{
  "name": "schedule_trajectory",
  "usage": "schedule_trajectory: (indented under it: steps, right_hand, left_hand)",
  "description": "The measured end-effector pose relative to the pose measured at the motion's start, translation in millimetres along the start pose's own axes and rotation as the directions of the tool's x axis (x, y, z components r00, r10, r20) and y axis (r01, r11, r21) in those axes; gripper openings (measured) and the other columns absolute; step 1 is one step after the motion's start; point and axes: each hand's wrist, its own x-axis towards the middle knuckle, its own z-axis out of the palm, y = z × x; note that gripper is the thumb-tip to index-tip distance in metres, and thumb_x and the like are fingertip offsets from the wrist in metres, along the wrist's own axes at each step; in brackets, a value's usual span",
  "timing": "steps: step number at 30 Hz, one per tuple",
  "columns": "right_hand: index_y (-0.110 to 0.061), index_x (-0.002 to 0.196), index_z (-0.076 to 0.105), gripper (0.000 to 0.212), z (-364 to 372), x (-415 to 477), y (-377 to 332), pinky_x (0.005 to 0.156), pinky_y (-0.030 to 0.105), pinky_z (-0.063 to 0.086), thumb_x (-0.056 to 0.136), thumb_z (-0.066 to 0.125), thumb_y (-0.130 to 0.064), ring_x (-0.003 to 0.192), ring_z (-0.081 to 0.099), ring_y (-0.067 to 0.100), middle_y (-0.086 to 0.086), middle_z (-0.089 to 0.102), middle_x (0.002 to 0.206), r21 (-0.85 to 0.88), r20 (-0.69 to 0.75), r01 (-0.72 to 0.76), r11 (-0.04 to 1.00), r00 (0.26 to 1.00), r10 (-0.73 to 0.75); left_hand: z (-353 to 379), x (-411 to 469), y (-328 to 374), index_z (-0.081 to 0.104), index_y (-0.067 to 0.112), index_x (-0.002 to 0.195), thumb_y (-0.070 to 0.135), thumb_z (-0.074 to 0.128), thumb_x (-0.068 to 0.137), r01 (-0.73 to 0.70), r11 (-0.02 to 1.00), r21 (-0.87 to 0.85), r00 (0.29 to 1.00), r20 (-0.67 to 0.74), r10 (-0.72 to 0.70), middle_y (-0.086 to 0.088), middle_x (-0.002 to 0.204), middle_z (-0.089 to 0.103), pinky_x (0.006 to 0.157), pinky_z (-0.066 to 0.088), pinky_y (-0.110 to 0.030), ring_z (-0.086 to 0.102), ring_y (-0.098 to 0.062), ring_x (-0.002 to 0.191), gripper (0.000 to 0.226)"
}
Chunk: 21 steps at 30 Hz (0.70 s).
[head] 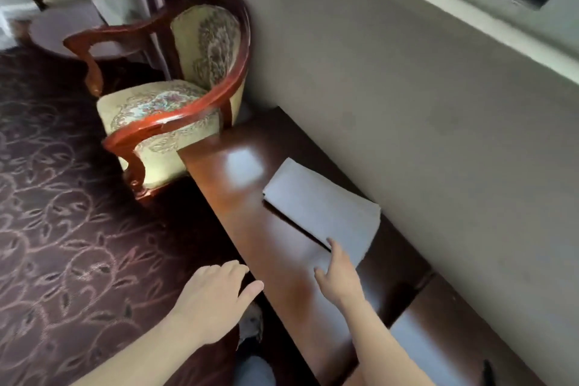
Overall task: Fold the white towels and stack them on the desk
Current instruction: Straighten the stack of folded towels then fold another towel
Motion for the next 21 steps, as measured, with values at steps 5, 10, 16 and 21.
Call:
schedule_trajectory:
  steps: [5,10,16,21]
  right_hand:
    - [-0.024,0.151,0.026,0.067,10,119,-22,0.1,0.041,0.045,0.09,0.052,-0.011,0.122,0.052,0.033,0.009,0.039,0.146,-0.1,0.12,-0.06,0.993,0.99,0.072]
    - [-0.028,0.153,0.019,0.078,26,196,-46,0.103,0.039,0.043,0.087,0.057,-0.01,0.127,0.043,0.031,0.006,0.033,0.148,-0.188,0.148,-0.072,0.98,0.984,0.1]
    - [-0.022,0.13,0.042,0.043,51,233,-60,0.082,0.038,0.038,0.091,0.057,-0.013,0.113,0.044,0.029,0.007,0.043,0.128,-0.391,-0.042,-0.153,0.907,0.988,0.148]
    - [-0.017,0.119,0.051,0.027,48,240,-55,0.088,0.042,0.038,0.092,0.054,-0.012,0.115,0.044,0.028,0.006,0.048,0.123,-0.412,-0.014,-0.095,0.906,0.995,0.098]
  left_hand:
    - [-18,83,-28,0.038,0.026,0.149,0.072,-0.004,0.077,0.044,0.999,-0.007,0.999,0.032,-0.044,0.009,0.155,0.038,0.111,0.031,-0.028,0.044,-0.015,0.134,0.095]
    - [-33,143,-50,0.034,0.03,0.15,0.068,0.006,0.088,0.056,0.998,0.007,0.995,0.086,-0.056,0.011,0.158,0.032,0.114,0.028,-0.028,0.04,-0.012,0.138,0.078]
    - [-37,207,-80,0.042,0.026,0.146,0.064,0.011,0.094,0.089,0.996,0.011,0.994,0.056,-0.09,0.011,0.151,0.044,0.108,0.034,-0.03,0.048,-0.013,0.132,0.071]
    - [-28,213,-76,0.045,0.027,0.144,0.063,0.013,0.095,0.095,0.992,-0.08,0.993,0.081,-0.089,0.012,0.147,0.048,0.109,0.035,-0.031,0.048,-0.012,0.13,0.068]
